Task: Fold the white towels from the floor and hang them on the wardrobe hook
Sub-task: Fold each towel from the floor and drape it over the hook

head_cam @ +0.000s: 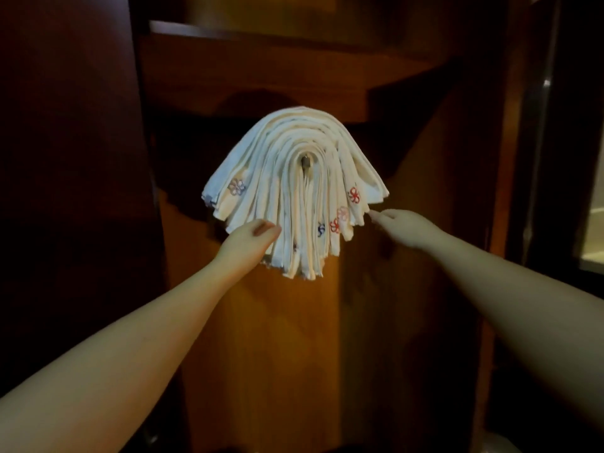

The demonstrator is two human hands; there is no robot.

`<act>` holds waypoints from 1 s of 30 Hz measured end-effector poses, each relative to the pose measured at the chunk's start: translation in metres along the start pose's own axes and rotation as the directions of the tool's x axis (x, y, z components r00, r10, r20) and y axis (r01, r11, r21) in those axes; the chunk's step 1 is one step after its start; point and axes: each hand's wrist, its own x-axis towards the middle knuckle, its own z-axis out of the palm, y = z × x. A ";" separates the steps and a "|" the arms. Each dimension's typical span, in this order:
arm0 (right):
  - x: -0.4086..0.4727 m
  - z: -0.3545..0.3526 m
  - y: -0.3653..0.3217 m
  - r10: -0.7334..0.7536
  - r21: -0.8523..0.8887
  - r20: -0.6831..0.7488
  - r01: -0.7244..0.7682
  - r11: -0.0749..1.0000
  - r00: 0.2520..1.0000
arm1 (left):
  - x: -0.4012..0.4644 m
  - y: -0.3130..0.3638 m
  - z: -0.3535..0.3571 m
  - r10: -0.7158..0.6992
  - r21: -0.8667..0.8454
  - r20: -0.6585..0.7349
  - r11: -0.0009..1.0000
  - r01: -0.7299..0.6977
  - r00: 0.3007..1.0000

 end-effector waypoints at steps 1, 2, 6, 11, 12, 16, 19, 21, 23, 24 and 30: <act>-0.016 0.004 0.004 -0.014 -0.070 0.001 0.014 0.997 1.000 | -0.006 -0.003 0.005 0.008 -0.002 0.043 1.000 -0.008 0.999; -0.034 0.009 0.009 -0.020 -0.120 0.006 0.021 0.993 1.000 | -0.016 0.002 0.007 0.023 0.028 0.086 0.999 -0.026 0.996; -0.099 0.018 0.037 -0.067 -0.190 0.023 0.070 0.979 0.998 | -0.051 0.012 0.035 0.058 0.093 0.238 0.992 -0.082 0.969; -0.171 0.032 0.097 0.036 -0.157 0.025 -0.031 0.987 0.999 | -0.098 0.024 0.093 0.114 -0.016 0.384 0.993 -0.117 0.916; -0.185 0.035 0.111 0.076 -0.131 0.029 -0.072 0.989 0.997 | -0.109 0.027 0.109 0.115 -0.028 0.410 0.993 -0.113 0.905; -0.242 0.045 0.178 0.215 -0.084 0.015 -0.214 0.973 0.976 | -0.143 0.033 0.181 0.142 -0.092 0.544 0.990 -0.109 0.827; -0.288 0.049 0.237 0.337 -0.073 0.022 -0.335 0.939 0.941 | -0.171 0.040 0.246 0.166 -0.114 0.638 0.986 -0.122 0.752; -0.319 0.050 0.279 0.425 -0.089 0.019 -0.422 0.902 0.905 | -0.192 0.046 0.292 0.184 -0.112 0.693 0.983 -0.148 0.697; -0.348 0.048 0.322 0.508 -0.082 0.014 -0.505 0.859 0.861 | -0.212 0.054 0.340 0.185 -0.110 0.731 0.982 -0.155 0.656; -0.362 0.047 0.344 0.549 -0.063 0.017 -0.547 0.835 0.836 | -0.221 0.058 0.365 0.172 -0.110 0.748 0.985 -0.136 0.641; -0.437 0.034 0.470 0.744 0.032 0.071 -0.747 0.665 0.665 | -0.273 0.096 0.504 0.125 -0.131 0.861 0.991 -0.023 0.493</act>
